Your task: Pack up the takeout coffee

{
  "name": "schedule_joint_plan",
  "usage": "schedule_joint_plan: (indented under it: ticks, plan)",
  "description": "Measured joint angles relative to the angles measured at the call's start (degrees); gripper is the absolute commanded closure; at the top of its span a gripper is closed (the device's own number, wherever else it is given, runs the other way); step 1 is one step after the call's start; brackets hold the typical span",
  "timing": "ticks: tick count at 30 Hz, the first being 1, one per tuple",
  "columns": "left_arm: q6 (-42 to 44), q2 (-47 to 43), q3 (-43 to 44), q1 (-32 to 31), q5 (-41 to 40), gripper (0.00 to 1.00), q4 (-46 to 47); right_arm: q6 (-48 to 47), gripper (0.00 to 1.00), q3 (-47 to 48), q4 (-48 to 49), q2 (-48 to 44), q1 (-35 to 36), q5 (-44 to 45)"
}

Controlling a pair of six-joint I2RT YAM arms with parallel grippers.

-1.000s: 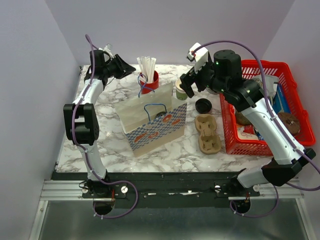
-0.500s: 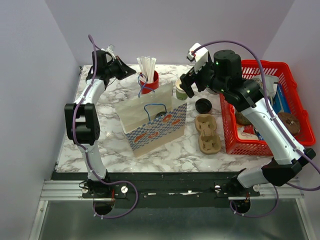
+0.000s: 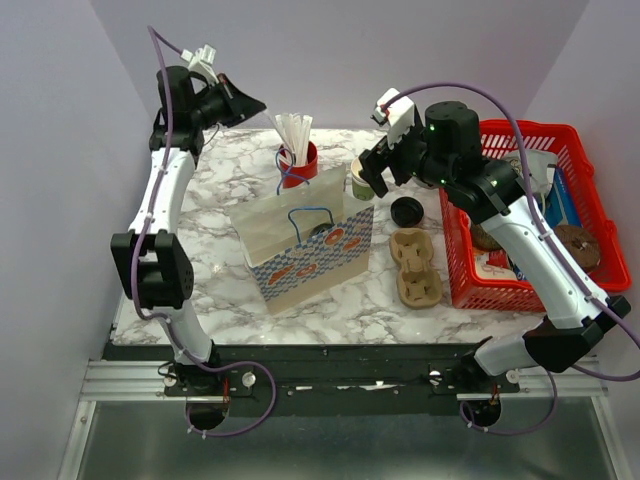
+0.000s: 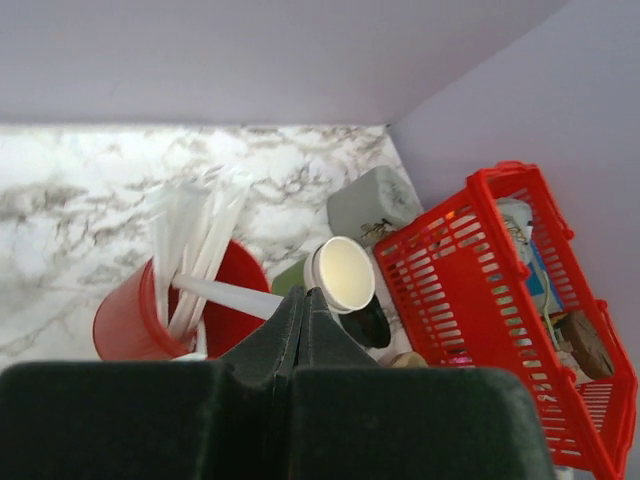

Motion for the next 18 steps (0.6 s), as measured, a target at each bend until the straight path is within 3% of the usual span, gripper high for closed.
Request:
schedule_joint_plan:
  ticks: [12,18]
  plan:
    - [12.5,-19.9,5.3,1.0,9.8,1.0,-11.1,0.2,0.0,0.0,2.0,0.0,-2.5,5.0]
    - [24.9,-29.6,11.3,3.3,13.4,1.0,-29.4,0.8,0.0,0.0,2.6,-0.2,-4.7,5.9]
